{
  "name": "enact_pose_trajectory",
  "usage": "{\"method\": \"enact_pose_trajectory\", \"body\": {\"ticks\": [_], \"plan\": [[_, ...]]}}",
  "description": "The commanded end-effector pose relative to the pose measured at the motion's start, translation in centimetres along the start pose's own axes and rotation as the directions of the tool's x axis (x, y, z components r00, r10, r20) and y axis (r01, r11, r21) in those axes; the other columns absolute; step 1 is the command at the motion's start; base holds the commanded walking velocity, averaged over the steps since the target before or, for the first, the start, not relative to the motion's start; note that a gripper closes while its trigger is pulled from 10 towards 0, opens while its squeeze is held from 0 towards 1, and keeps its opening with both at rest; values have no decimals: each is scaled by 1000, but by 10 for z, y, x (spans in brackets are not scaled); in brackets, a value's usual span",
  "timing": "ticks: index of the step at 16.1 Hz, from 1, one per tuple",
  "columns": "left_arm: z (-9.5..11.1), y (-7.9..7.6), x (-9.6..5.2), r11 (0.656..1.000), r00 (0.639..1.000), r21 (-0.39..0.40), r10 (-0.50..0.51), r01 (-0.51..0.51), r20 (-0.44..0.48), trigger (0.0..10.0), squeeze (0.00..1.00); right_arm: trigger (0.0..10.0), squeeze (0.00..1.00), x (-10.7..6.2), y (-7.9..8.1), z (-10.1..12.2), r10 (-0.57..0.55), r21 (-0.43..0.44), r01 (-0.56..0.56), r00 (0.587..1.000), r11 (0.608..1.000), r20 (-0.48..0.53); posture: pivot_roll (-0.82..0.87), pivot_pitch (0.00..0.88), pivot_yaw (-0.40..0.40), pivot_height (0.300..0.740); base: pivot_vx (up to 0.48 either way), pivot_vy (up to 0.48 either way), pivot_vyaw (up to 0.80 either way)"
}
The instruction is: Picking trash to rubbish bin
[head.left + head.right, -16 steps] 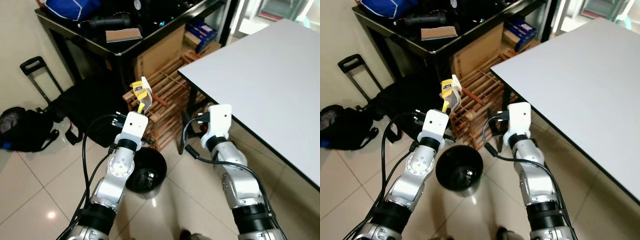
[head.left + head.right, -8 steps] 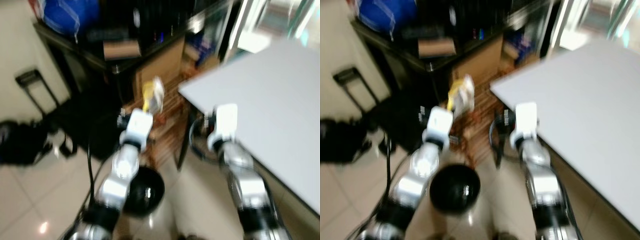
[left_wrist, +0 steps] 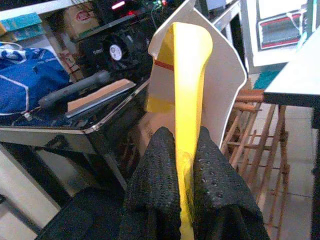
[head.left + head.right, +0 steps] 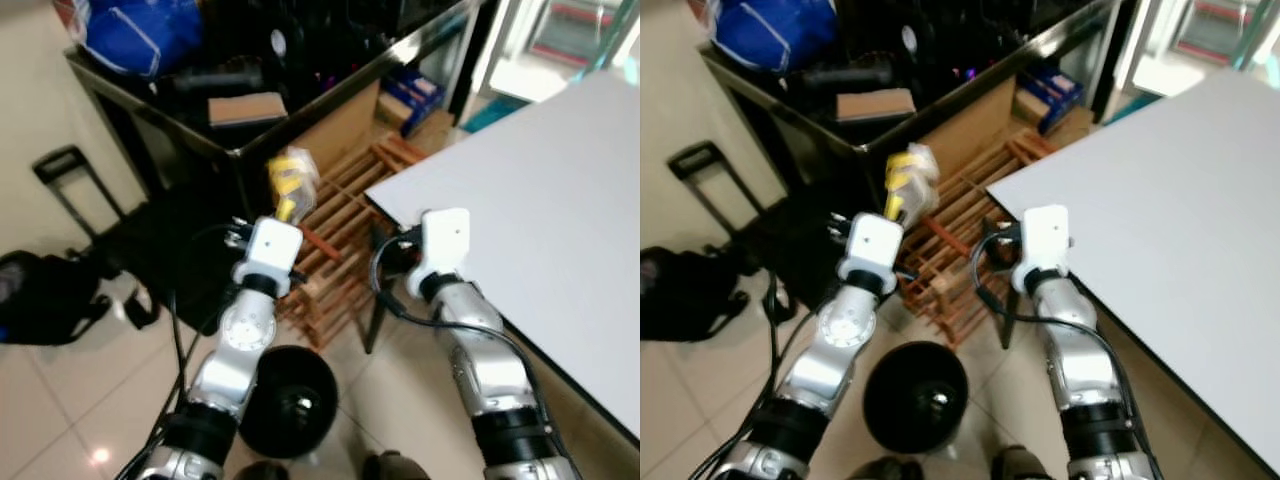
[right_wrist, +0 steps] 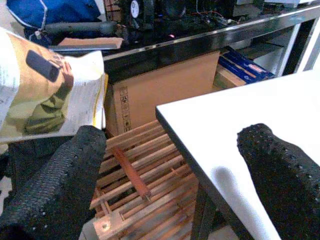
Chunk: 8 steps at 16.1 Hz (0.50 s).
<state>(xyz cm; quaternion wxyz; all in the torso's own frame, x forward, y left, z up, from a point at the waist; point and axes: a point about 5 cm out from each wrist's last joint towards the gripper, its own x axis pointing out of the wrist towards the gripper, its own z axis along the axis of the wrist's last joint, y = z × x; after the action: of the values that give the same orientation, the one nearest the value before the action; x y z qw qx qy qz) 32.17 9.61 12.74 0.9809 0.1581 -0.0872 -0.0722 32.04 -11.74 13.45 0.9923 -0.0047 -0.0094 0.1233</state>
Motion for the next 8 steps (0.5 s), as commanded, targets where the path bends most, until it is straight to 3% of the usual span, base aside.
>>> {"method": "enact_pose_trajectory", "body": {"ticks": [1,3,5,8], "plan": [[-3,5,-2,1000,1000,15,-3,3,-4,10000,0,10000,0,0,10,-2,62,-2,-62,998,998,-17,-49,147,35,740,0,0,0],[-4,0,-3,999,999,16,-44,44,-6,10000,0,10000,0,-4,18,-10,179,-26,-181,981,983,-74,-50,146,35,740,0,0,0],[-7,-5,-5,997,997,5,-72,72,-18,10000,0,10000,0,-16,31,-25,375,-67,-392,909,918,-183,-51,144,34,740,0,0,0],[-14,-15,-8,986,985,-6,-164,164,-52,10000,0,10000,0,-22,27,-42,396,-46,-429,865,902,-307,-52,140,31,740,0,0,0]]}}
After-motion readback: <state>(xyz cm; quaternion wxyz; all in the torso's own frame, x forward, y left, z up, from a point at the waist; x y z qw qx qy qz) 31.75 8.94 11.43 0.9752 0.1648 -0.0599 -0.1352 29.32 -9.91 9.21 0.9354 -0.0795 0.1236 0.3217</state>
